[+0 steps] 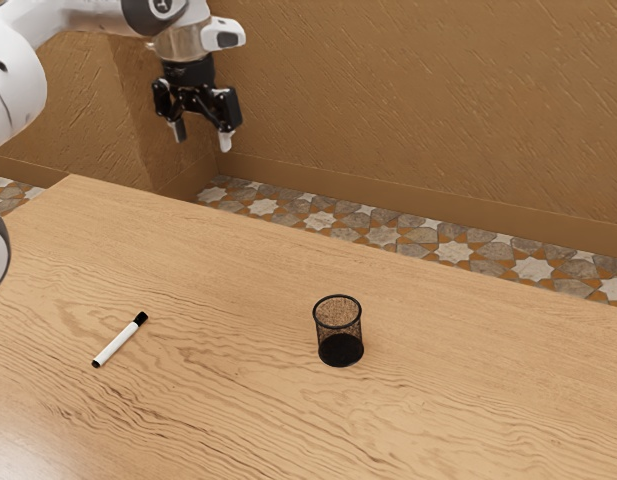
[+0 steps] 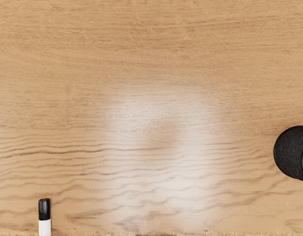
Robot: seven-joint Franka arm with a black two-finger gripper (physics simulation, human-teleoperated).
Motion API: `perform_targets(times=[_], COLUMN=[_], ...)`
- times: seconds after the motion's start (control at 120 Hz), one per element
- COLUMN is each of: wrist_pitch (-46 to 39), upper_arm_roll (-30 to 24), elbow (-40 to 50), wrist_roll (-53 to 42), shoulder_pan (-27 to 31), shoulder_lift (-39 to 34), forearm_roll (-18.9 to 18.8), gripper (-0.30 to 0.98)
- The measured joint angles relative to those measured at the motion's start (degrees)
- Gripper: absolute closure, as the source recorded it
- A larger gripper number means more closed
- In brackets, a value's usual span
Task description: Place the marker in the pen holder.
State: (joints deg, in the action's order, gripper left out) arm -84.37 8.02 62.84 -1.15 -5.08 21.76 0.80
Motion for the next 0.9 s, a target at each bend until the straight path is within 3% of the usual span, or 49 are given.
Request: perform_targets(times=[0.192, 0.433, 0.558, 0.675, 0.9], wrist_pitch=[1.98, -3.87, -10.24, -15.34, -21.74], upper_arm_roll=[0.27, 0.24, -0.38, 0.34, 2.46], elbow=[-1.08, -0.09, 13.81, 21.55, 42.37], wrist_roll=[-0.93, -1.65, -2.42, -4.66, -9.07], shoulder_pan=[-0.15, 0.91, 3.77, 5.83, 8.43], shoulder_lift=[0.85, 5.69, 5.11, 3.93, -7.1], forearm_roll=[0.09, -0.1, -1.26, -2.68, -1.66], gripper=[0.0, 0.0, 0.0, 0.0, 0.0])
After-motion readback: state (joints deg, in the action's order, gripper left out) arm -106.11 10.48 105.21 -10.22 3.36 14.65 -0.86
